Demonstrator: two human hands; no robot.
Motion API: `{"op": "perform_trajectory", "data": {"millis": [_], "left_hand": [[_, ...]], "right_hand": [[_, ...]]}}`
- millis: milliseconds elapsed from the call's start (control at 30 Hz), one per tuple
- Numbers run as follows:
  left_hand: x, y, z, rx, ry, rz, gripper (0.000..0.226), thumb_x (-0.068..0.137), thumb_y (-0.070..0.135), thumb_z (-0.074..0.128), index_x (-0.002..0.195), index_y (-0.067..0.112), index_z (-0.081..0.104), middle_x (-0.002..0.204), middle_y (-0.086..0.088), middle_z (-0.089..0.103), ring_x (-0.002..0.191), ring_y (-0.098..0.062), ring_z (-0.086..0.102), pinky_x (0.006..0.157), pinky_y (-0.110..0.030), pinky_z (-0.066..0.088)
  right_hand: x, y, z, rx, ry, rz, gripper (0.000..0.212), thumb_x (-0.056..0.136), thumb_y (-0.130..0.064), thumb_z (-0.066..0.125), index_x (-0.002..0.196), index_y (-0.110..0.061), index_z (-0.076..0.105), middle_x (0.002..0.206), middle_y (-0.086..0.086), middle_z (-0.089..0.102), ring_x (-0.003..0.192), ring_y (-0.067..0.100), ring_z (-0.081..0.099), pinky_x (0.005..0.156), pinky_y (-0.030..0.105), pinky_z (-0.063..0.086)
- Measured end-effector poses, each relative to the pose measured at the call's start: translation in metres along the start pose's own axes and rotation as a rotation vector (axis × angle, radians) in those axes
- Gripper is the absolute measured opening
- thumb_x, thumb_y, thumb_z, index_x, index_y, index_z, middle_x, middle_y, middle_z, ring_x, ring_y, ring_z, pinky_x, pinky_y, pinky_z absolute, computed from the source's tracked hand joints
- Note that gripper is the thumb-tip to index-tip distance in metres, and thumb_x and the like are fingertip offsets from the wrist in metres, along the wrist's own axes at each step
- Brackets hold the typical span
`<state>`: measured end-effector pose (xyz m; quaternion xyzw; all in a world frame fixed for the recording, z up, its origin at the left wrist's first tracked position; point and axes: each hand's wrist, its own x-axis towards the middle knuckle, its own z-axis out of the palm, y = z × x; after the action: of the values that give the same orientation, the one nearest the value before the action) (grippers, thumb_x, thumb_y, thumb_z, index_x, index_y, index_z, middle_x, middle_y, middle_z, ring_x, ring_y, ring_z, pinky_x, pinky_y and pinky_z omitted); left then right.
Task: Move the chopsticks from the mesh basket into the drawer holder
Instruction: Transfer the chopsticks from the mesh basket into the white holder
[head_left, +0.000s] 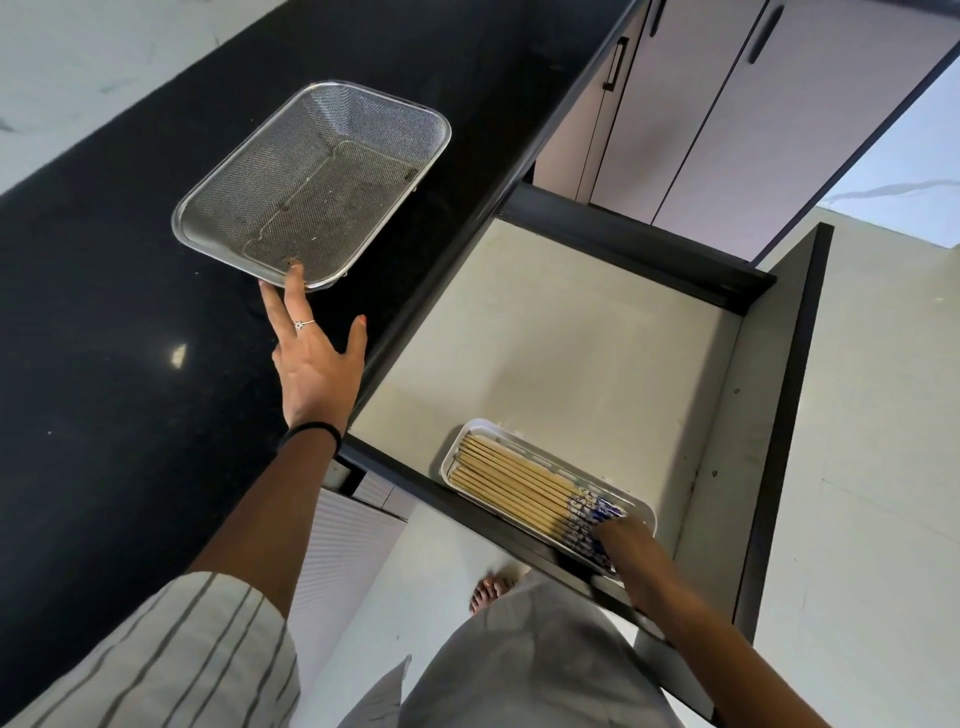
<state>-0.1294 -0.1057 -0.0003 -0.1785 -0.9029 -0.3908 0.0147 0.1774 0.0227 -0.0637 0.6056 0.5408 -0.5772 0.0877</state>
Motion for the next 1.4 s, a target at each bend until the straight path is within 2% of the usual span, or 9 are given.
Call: {"op": "perform_trajectory", "data": {"millis": [200, 300, 367, 467, 733, 833, 967, 1267, 1400], "left_hand": [[0.000, 0.000, -0.001, -0.011, -0.002, 0.004, 0.077, 0.093, 0.035, 0.060, 0.150, 0.036, 0.009, 0.161, -0.007, -0.001, 0.121, -0.047, 0.049, 0.101, -0.059, 0.042], [0.000, 0.000, -0.001, -0.010, -0.004, -0.004, 0.076, 0.093, 0.036, 0.059, 0.150, 0.036, 0.009, 0.161, -0.006, -0.001, 0.120, -0.048, 0.049, 0.101, -0.059, 0.042], [0.000, 0.000, -0.001, -0.009, -0.005, -0.010, 0.076, 0.093, 0.036, 0.059, 0.150, 0.037, 0.009, 0.161, -0.006, -0.001, 0.119, -0.048, 0.050, 0.101, -0.059, 0.042], [-0.001, 0.001, -0.002, -0.013, -0.003, -0.005, 0.075, 0.093, 0.035, 0.059, 0.150, 0.036, 0.010, 0.161, -0.008, 0.000, 0.118, -0.047, 0.051, 0.103, -0.059, 0.040], [0.000, 0.000, -0.002, -0.022, -0.007, 0.002, 0.075, 0.094, 0.034, 0.059, 0.150, 0.037, 0.010, 0.161, -0.009, 0.000, 0.120, -0.046, 0.050, 0.103, -0.057, 0.041], [0.000, 0.000, -0.002, -0.027, -0.007, 0.004, 0.074, 0.094, 0.033, 0.058, 0.150, 0.037, 0.010, 0.161, -0.009, 0.001, 0.121, -0.045, 0.050, 0.104, -0.058, 0.040], [0.001, 0.000, -0.002, -0.029, -0.006, -0.001, 0.073, 0.094, 0.033, 0.058, 0.150, 0.037, 0.010, 0.161, -0.009, 0.001, 0.123, -0.045, 0.048, 0.104, -0.057, 0.040], [0.000, 0.000, -0.004, -0.044, -0.009, 0.016, 0.072, 0.095, 0.031, 0.057, 0.150, 0.036, 0.010, 0.161, -0.011, 0.003, 0.124, -0.041, 0.050, 0.105, -0.057, 0.038], [0.000, 0.000, -0.004, -0.046, -0.009, 0.016, 0.072, 0.095, 0.031, 0.057, 0.150, 0.037, 0.010, 0.161, -0.010, 0.003, 0.124, -0.043, 0.048, 0.105, -0.057, 0.039]], "right_hand": [[0.000, 0.002, 0.000, -0.094, 0.015, -0.033, 0.028, 0.095, -0.001, 0.040, 0.076, -0.013, 0.057, 0.073, 0.006, 0.063, 0.065, 0.015, 0.057, 0.053, 0.023, 0.038], [0.002, 0.002, -0.002, -0.228, 0.003, -0.037, 0.022, 0.094, -0.002, 0.041, 0.093, -0.005, 0.063, 0.085, 0.012, 0.065, 0.070, 0.017, 0.057, 0.054, 0.020, 0.042], [0.003, 0.000, -0.002, -0.326, 0.030, 0.009, 0.026, 0.094, -0.008, 0.044, 0.114, 0.004, 0.057, 0.103, 0.018, 0.064, 0.086, 0.026, 0.060, 0.058, 0.022, 0.043], [0.005, -0.002, -0.002, -0.502, 0.025, 0.049, 0.033, 0.094, -0.014, 0.044, 0.119, 0.004, 0.055, 0.121, 0.021, 0.060, 0.113, 0.035, 0.057, 0.064, 0.029, 0.039], [0.009, 0.000, 0.013, -0.762, 0.079, -0.068, 0.028, 0.092, -0.007, 0.048, 0.117, 0.005, 0.054, 0.119, 0.023, 0.058, 0.111, 0.036, 0.057, 0.087, 0.036, 0.047], [0.010, 0.002, 0.015, -0.796, 0.126, -0.130, 0.029, 0.093, -0.007, 0.047, 0.119, 0.004, 0.050, 0.118, 0.022, 0.059, 0.108, 0.035, 0.059, 0.088, 0.038, 0.049], [0.014, 0.000, 0.015, -0.830, 0.126, -0.129, 0.042, 0.090, -0.003, 0.055, 0.131, 0.002, 0.043, 0.121, 0.016, 0.062, 0.108, 0.027, 0.064, 0.088, 0.032, 0.054], [0.018, 0.007, 0.010, -0.750, 0.136, -0.134, 0.030, 0.089, -0.004, 0.052, 0.117, 0.006, 0.052, 0.119, 0.025, 0.058, 0.109, 0.037, 0.058, 0.089, 0.039, 0.050], [0.019, 0.011, 0.010, -0.782, 0.128, -0.185, 0.036, 0.095, -0.009, 0.050, 0.129, 0.001, 0.049, 0.131, 0.017, 0.055, 0.117, 0.025, 0.056, 0.095, 0.027, 0.047]]}}
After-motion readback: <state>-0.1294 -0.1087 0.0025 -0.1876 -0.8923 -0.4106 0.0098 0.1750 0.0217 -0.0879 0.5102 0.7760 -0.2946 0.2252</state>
